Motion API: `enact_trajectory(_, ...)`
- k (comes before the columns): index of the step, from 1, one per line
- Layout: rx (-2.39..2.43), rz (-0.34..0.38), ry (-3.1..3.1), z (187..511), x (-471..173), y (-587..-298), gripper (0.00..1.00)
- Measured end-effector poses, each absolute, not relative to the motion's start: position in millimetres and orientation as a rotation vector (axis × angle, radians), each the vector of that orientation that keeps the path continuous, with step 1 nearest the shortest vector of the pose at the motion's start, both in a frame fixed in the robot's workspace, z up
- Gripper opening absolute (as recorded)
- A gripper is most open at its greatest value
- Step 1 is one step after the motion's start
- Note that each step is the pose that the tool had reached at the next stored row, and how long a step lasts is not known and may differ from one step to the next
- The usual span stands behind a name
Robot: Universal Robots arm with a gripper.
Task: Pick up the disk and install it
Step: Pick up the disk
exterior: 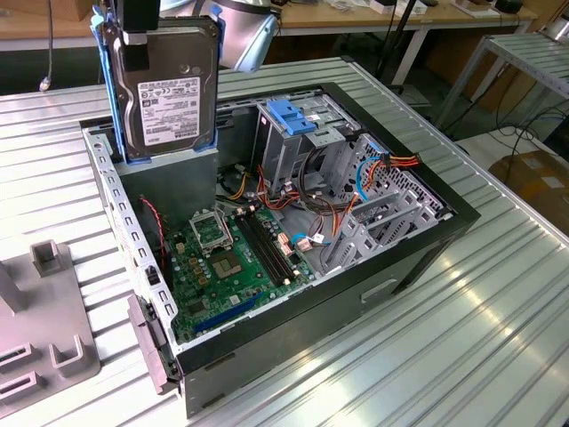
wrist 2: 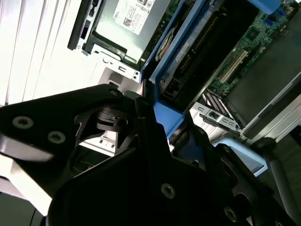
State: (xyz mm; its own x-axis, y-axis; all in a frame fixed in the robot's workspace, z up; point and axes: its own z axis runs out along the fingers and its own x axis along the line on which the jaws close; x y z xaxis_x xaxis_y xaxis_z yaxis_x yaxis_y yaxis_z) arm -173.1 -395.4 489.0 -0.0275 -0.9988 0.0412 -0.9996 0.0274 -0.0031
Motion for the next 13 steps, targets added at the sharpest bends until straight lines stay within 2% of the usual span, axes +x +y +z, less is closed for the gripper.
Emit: enact_trajectory(13,2.169,0.053,-2.230,483.6,-138.6,-410.2,0.36)
